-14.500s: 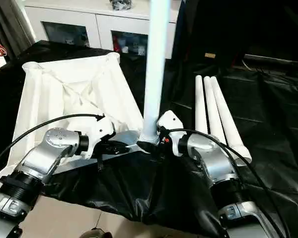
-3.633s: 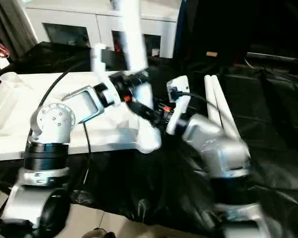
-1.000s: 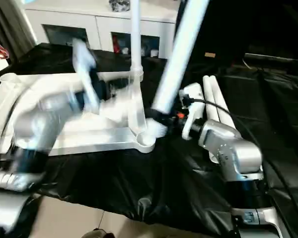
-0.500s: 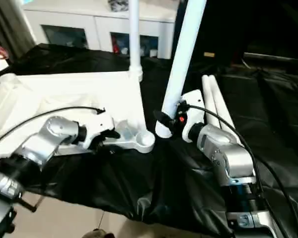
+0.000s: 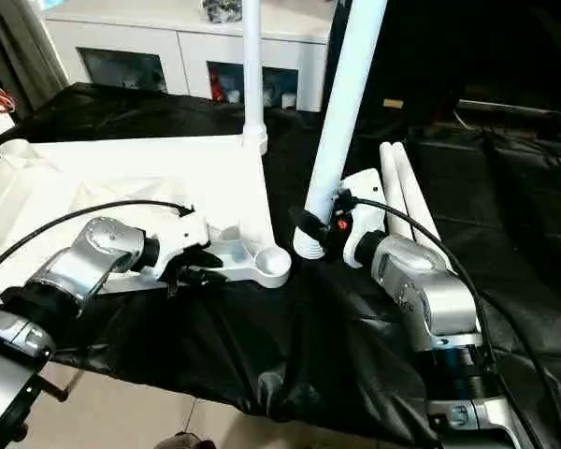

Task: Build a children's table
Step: Pick table leg, then insert table leg to table base

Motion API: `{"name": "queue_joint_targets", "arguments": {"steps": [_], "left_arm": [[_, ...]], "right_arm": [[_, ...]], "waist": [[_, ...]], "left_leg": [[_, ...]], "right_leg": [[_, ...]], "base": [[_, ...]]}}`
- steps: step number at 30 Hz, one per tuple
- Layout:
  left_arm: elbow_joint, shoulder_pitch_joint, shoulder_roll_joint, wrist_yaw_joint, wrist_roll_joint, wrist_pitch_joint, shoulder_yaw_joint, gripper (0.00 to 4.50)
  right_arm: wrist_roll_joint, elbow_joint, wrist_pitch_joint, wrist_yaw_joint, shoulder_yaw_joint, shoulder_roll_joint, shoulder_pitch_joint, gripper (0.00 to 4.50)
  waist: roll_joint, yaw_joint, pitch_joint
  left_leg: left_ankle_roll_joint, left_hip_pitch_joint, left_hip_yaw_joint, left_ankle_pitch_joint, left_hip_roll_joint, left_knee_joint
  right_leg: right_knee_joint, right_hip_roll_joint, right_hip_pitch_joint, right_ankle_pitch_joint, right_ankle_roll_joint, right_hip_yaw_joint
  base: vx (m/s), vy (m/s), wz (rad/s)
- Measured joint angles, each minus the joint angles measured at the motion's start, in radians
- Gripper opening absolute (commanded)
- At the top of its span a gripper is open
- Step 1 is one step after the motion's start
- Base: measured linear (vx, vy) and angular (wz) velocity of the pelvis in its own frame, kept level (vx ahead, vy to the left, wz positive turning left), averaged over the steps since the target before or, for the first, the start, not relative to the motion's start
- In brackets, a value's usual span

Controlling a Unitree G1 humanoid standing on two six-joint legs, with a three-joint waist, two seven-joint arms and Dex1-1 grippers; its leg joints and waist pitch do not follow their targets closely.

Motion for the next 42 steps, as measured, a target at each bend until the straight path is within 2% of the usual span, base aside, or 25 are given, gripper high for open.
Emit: {"name": "queue_joint_targets", "arguments": {"steps": [12, 18, 23, 29, 42], "left_arm": [[0.044, -0.013, -0.012, -0.035, 0.001, -0.02, 0.02, 0.06], [0.032, -0.013, -0.044, -0.031, 0.001, 0.019, 0.042, 0.0], [-0.05, 0.035, -0.12, 0.074, -0.003, 0.095, 0.067, 0.0], [-0.137, 0.085, -0.13, 0.123, 0.013, 0.121, 0.064, 0.0], [-0.217, 0.124, -0.127, 0.14, 0.022, 0.166, 0.071, 0.0]], "right_arm": [[0.0, 0.0, 0.0, 0.01, 0.0, 0.0, 0.0, 1.88], [0.0, 0.0, 0.002, 0.011, 0.004, 0.007, 0.002, 1.88], [-0.033, 0.0, 0.002, 0.01, 0.069, 0.037, 0.019, 1.88], [-0.06, 0.012, -0.024, 0.013, 0.094, 0.035, 0.018, 1.88], [-0.078, 0.13, -0.097, 0.0, 0.073, 0.053, -0.027, 1.88]], "waist": [[0.0, -0.002, 0.0], [0.0, -0.006, 0.0], [0.001, -0.002, 0.0], [0.002, -0.005, -0.001], [0.002, -0.005, -0.001]], "left_leg": [[0.0, 0.001, 0.0, 0.0, 0.0, 0.0], [0.0, 0.0, 0.0, 0.0, 0.0, -0.001], [0.0, 0.0, 0.001, 0.0, 0.0, -0.001], [0.0, 0.003, 0.001, 0.0, 0.0, -0.001], [0.0, 0.003, 0.001, 0.0, 0.0, -0.001]], "right_leg": [[0.0, 0.0, 0.0, 0.001, -0.001, 0.0], [0.0, 0.0, -0.001, 0.0, -0.001, 0.0], [-0.001, 0.0, 0.0, 0.0, -0.001, 0.0], [0.0, 0.0, 0.001, -0.001, 0.001, 0.0], [-0.001, 0.0, 0.001, -0.001, 0.001, 0.0]], "base": [[0.0, 0.0, 0.0], [0.0, 0.0, 0.0], [0.0, 0.0, 0.0], [0.0, 0.0, 0.0], [0.0, 0.0, 0.0]]}}
